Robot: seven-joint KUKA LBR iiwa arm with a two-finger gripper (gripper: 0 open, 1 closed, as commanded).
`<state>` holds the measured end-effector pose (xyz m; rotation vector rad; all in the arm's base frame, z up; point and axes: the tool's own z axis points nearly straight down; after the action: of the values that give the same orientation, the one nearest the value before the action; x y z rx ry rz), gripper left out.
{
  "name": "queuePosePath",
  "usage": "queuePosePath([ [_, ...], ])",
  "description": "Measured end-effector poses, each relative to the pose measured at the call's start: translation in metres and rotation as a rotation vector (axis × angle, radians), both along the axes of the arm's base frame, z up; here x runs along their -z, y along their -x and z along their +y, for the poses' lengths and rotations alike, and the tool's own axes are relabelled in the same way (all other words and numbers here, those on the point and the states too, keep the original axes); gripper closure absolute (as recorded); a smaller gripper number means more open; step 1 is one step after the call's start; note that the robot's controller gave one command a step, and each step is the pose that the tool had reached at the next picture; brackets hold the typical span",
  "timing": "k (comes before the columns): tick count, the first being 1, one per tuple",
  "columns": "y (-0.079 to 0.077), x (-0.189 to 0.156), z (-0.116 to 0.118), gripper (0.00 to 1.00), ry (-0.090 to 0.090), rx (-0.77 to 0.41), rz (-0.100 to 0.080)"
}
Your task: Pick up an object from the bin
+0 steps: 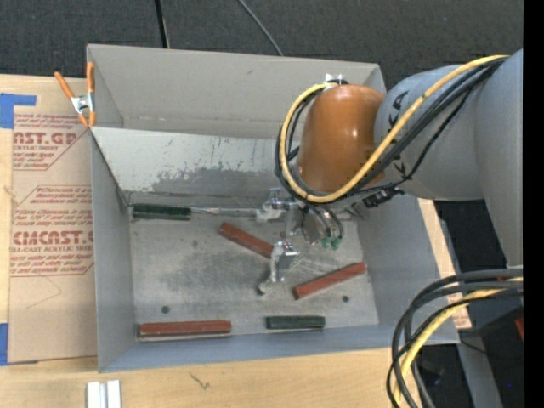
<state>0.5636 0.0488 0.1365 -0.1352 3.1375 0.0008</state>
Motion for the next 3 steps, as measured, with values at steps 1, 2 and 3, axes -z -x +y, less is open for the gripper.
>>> queuePosePath([
  [1, -0.03, 0.058, 0.012, 1.0, -0.003, 0.006, -0.013],
  [2, -0.03, 0.058, 0.012, 1.0, -0.003, 0.006, -0.013],
  [3, -0.019, -0.058, 0.015, 1.0, -0.001, 0.045, -0.001],
])
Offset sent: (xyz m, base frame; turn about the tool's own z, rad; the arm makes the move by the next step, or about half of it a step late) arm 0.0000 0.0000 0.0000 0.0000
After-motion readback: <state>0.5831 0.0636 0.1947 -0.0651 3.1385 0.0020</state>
